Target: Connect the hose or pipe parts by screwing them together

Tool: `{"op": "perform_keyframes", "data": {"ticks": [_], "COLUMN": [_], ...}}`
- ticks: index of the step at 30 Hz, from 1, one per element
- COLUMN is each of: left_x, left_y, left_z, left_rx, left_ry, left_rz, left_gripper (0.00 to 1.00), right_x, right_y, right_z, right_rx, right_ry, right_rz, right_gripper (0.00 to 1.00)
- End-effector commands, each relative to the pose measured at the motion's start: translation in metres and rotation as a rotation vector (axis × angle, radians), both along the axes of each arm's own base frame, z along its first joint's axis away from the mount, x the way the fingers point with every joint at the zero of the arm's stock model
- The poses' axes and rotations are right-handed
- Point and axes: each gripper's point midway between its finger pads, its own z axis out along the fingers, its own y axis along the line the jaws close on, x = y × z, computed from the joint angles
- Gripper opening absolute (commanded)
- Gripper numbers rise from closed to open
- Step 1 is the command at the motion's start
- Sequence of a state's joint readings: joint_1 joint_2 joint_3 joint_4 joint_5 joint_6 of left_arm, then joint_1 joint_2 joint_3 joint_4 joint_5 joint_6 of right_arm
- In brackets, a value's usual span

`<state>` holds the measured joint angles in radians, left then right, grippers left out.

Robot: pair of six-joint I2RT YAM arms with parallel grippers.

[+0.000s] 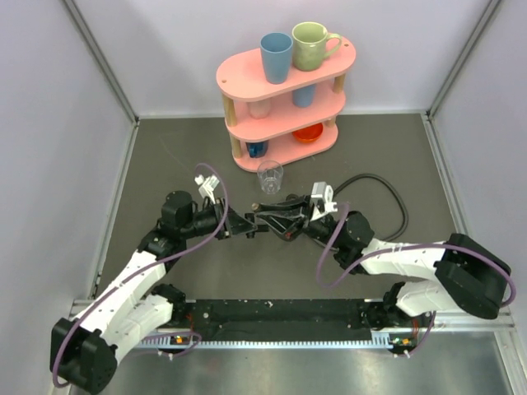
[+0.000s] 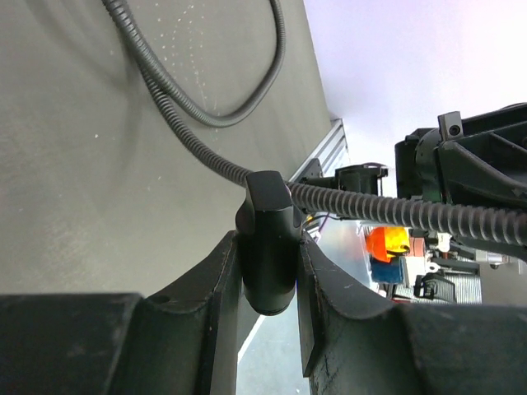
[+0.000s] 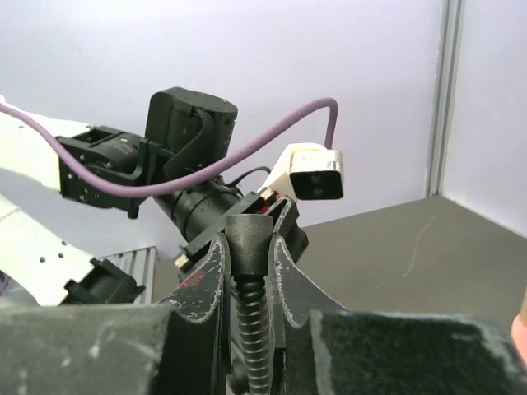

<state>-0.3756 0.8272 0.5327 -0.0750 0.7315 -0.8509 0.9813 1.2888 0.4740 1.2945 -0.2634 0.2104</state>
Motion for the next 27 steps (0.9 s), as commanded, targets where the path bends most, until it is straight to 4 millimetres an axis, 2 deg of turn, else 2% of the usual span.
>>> {"op": "perform_keyframes", "data": {"ticks": [1, 6, 10, 16, 18, 19, 21, 22, 23, 24, 27], "left_x": [0.010, 0.005, 0.011, 0.007, 0.007, 0.007, 0.005, 0.006, 0.006, 0.007, 0.014], "left_y": [-0.018, -0.042, -0.047, -0.054, -0.052, -0.051, -0.046, -0.044, -0.038, -0.025, -0.009], "left_z": [0.028, 0.027, 0.017, 0.002, -0.002, -0.003, -0.011, -0.011, -0.009, -0.025, 0.005], "left_rx": [-0.093, -0.152, -0.105, -0.075, -0.054, -0.047, -0.006, 0.019, 0.056, 0.149, 0.202], "left_ry": [-0.106, -0.088, -0.081, -0.057, -0.055, -0.057, -0.044, -0.045, -0.080, -0.032, -0.122], "left_rz": [0.026, -0.001, 0.035, 0.012, 0.024, 0.025, 0.037, 0.049, 0.055, 0.105, 0.170], "left_gripper": [0.00, 0.00, 0.00, 0.00, 0.00, 0.00, 0.00, 0.00, 0.00, 0.00, 0.00], "right_x": [-0.014, -0.018, -0.016, -0.034, -0.042, -0.044, -0.051, -0.049, -0.048, -0.049, -0.053], "right_y": [-0.021, -0.014, -0.019, -0.014, -0.011, -0.009, -0.006, -0.001, 0.000, -0.005, -0.010], "right_z": [0.085, 0.088, 0.086, 0.069, 0.064, 0.059, 0.048, 0.026, 0.015, 0.014, -0.015], "right_rx": [0.308, 0.314, 0.315, 0.243, 0.214, 0.196, 0.135, 0.054, 0.006, -0.013, -0.105], "right_ry": [-0.128, -0.113, -0.115, -0.187, -0.227, -0.243, -0.317, -0.295, -0.296, -0.341, -0.316], "right_rz": [0.040, 0.078, 0.044, 0.118, 0.151, 0.159, 0.179, 0.181, 0.175, 0.153, 0.189], "right_gripper": [0.11, 0.15, 0.18, 0.18, 0.23, 0.27, 0.25, 0.17, 0.05, 0.03, 0.04]}}
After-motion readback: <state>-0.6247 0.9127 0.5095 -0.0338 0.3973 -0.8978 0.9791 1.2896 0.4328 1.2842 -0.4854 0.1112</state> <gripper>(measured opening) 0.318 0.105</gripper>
